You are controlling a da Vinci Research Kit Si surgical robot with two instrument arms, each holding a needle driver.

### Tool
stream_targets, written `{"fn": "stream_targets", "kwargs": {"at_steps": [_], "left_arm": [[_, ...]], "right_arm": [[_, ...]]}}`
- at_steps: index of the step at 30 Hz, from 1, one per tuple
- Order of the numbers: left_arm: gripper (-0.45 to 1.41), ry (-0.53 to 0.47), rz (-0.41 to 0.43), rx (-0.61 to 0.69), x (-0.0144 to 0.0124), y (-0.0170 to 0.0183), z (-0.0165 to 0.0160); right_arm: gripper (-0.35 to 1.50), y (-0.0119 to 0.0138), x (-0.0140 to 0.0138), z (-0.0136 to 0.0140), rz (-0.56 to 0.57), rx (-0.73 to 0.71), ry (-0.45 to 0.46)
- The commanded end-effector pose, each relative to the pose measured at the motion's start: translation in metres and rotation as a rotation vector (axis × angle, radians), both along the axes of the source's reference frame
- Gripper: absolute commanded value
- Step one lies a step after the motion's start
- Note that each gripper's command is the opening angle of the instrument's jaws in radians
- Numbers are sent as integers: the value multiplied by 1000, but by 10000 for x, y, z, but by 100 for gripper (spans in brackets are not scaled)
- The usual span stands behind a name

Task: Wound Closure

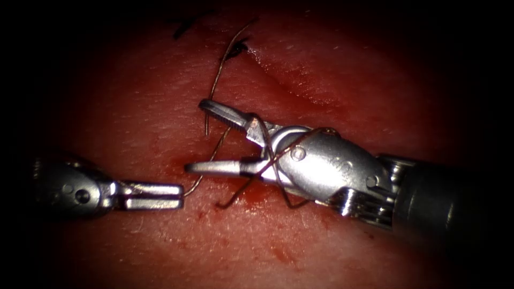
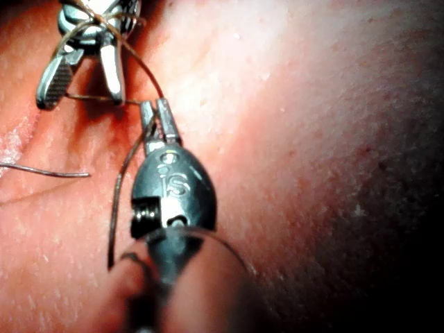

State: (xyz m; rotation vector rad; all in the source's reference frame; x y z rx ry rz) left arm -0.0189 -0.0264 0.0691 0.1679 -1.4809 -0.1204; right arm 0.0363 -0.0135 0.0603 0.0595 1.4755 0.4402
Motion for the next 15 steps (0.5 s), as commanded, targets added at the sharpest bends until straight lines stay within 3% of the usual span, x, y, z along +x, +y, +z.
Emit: {"fn": "stream_targets", "kwargs": {"at_steps": [1, 15], "left_arm": [[-45, -1, 1, 0, -7, -1, 3], [-45, -2, -9, -4, -18, 22, 1]], "right_arm": [[73, 1, 7, 9, 6, 22, -13], [67, 3, 2, 29, 122, 206, -88]]}}
